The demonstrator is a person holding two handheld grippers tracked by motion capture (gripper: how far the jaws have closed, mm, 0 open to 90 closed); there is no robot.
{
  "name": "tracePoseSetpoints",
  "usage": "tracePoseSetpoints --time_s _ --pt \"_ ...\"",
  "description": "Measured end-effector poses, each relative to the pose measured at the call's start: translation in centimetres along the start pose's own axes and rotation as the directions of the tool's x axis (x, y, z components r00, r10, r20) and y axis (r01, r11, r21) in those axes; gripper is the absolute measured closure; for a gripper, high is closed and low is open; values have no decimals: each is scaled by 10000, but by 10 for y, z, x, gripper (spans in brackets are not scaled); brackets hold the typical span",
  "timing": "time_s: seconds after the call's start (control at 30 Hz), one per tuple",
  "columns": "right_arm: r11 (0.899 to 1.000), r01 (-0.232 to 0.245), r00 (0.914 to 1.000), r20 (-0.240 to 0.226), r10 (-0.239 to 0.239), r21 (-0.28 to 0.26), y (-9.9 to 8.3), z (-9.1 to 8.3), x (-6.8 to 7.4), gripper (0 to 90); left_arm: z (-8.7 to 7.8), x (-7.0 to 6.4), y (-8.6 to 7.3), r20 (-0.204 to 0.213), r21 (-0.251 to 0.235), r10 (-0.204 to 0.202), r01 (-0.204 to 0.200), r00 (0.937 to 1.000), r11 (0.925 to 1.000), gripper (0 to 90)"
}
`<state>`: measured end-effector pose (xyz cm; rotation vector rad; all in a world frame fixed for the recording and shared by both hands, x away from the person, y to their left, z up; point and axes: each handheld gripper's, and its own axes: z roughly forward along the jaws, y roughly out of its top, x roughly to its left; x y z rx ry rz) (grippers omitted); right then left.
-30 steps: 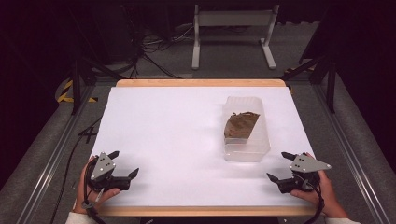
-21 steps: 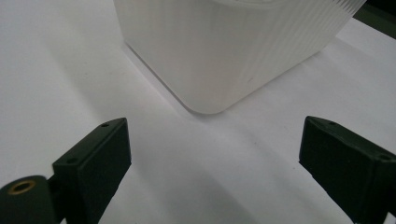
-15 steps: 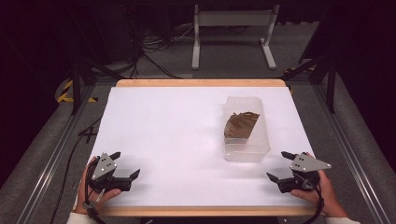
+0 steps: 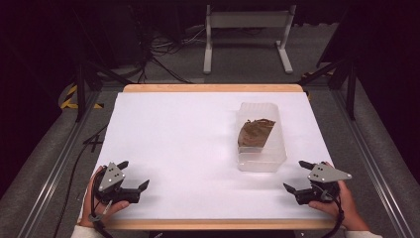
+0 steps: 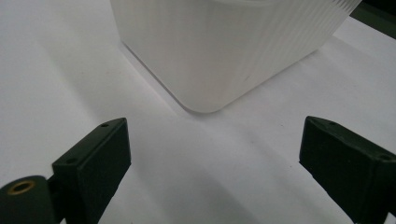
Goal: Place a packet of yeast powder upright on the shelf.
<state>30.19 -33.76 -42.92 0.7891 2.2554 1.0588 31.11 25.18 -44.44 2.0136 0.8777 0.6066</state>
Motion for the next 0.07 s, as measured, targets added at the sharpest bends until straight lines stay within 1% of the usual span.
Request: tracePoseSetpoints --time_s 0.07 --pt "10000 -7 10000 -10 8 2 0 0 0 95 0 0 0 -29 -46 22 -22 10000 10000 57"
